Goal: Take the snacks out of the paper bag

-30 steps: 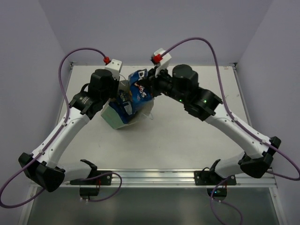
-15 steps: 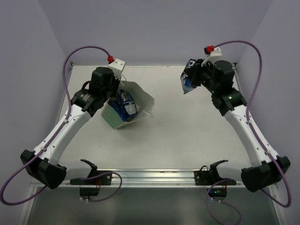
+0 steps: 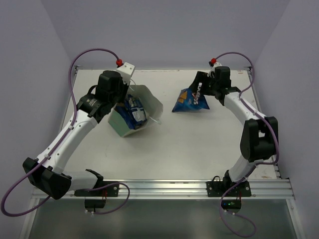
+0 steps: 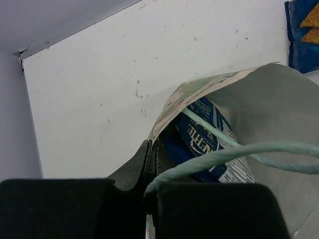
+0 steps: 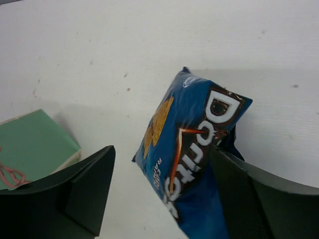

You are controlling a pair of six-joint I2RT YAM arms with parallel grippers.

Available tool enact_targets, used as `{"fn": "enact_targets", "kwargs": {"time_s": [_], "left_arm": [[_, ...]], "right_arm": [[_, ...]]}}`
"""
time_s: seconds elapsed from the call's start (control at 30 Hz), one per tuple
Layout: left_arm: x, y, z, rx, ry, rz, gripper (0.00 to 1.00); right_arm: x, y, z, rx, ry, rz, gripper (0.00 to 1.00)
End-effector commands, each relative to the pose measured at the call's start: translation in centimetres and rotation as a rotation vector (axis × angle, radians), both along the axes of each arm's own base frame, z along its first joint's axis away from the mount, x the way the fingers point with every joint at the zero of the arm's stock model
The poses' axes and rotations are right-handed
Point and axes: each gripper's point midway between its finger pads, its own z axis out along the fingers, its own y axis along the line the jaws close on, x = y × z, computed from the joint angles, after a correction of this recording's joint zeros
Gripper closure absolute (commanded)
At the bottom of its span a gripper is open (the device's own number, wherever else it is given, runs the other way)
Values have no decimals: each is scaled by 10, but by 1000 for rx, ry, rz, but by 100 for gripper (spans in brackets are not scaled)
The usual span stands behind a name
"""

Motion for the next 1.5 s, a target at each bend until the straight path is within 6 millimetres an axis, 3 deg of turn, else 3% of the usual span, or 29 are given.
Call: {"fn": "enact_targets", "kwargs": {"time_s": [0.0,0.07,0.1,0.23,0.3,0.33,0.4,0.53,0.6,0.73,0.77,0.9,1.13,1.47], "left_arm": [[10,-5,38,-34,-110,-22,100],[8,-4,39,-31,-108,-21,100],[9,-3,40,-30,-110,-17,100],[7,-5,42,-42,-104,-24,100],[6,-7,43,-49,-103,-32,100],[5,-7,44,-53,-99,-31,100],[4,-7,44,-57,-94,-32,100],[1,-7,47,-81,-90,-18,100],[1,-8,47,-93,-85,-18,100],[-2,-10,46,-111,-79,-21,100],[-1,-10,46,-112,-79,-22,100],[-5,-10,38,-108,-62,-28,100],[-8,-11,38,-114,-57,-41,100],[-13,-11,37,-117,-48,-53,100]], "right_arm": [[-6,-24,76,-67,-139,-87,18],[-27,-13,104,-48,-191,-54,13],[-43,-7,138,-33,-271,-35,13],[-104,68,199,0,-403,165,17],[-124,94,213,19,-432,216,19],[-143,120,220,51,-446,280,20],[-167,154,222,91,-439,346,22],[-188,206,218,141,-409,400,25],[-193,233,200,127,-381,418,27],[-185,264,171,125,-323,403,34],[-180,272,155,116,-287,394,35],[-162,279,131,97,-248,316,35],[-136,293,107,89,-242,228,37],[-109,295,73,19,-261,129,40]]}}
